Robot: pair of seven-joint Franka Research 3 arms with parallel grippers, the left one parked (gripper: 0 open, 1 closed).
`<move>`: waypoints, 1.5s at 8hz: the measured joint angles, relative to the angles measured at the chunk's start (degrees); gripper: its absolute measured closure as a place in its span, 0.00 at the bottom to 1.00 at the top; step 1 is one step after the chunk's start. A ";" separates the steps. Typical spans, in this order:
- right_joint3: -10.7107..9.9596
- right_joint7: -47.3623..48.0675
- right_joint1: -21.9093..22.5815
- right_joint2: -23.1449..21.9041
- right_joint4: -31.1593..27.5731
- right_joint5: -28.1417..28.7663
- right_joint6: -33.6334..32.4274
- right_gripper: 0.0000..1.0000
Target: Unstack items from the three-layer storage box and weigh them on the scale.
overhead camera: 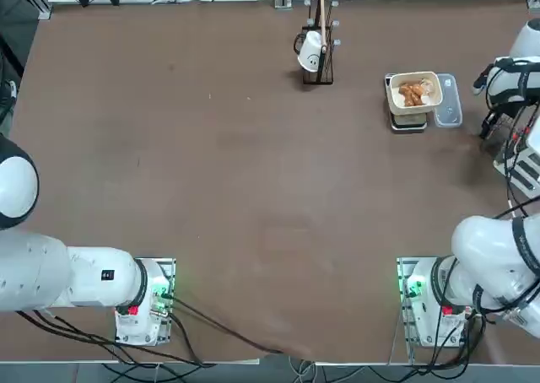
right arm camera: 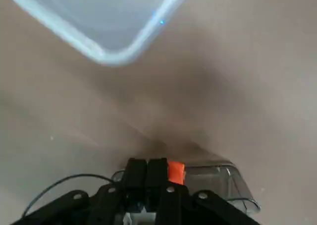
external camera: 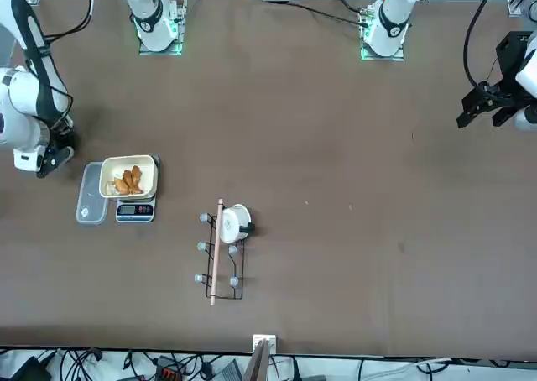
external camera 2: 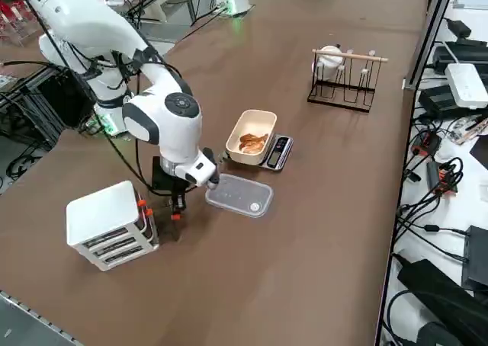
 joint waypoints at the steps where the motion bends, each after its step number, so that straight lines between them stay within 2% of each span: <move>1: -0.10 0.00 -1.30 0.01 -0.64 -1.05 0.00 0.98; 4: -0.06 -0.02 -3.78 -0.07 -1.16 -3.45 -0.19 0.98; 12: 0.23 0.00 -3.87 -0.85 -1.19 -3.50 -1.21 0.98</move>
